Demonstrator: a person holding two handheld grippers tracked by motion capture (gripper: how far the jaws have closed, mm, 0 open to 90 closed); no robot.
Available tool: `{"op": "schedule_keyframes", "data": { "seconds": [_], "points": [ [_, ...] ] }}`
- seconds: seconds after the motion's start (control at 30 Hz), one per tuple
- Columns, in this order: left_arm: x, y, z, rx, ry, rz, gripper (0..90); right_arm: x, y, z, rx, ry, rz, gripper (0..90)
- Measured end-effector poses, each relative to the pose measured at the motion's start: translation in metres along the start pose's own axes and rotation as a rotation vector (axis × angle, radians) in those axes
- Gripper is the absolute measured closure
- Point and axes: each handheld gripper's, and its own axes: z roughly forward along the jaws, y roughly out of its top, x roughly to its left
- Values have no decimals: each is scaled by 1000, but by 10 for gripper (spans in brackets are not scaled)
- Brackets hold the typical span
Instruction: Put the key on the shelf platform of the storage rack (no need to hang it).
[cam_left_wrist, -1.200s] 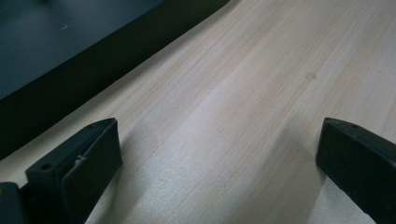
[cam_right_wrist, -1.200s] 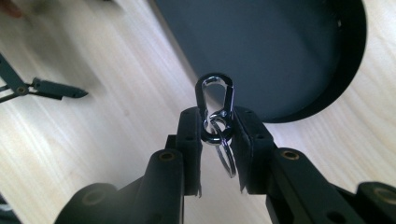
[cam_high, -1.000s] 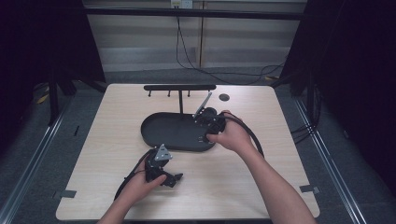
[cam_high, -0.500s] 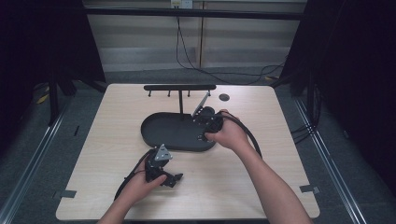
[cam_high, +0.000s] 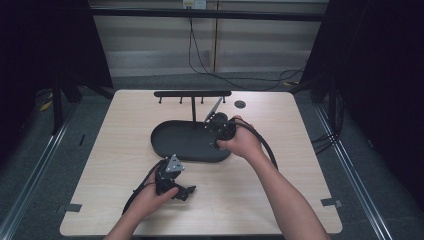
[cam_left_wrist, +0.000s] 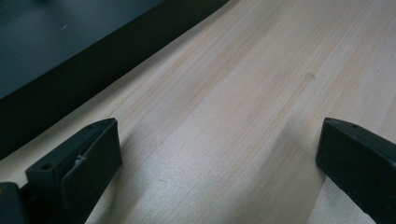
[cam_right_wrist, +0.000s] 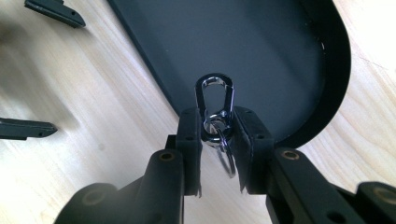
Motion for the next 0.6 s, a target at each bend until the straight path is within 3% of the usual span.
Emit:
{"op": "schedule_keyframes", "data": {
  "seconds": [0.6],
  "points": [
    [0,0,0,0,0,0,0,-5,4,9,-20,-22,22,733]
  ]
}}
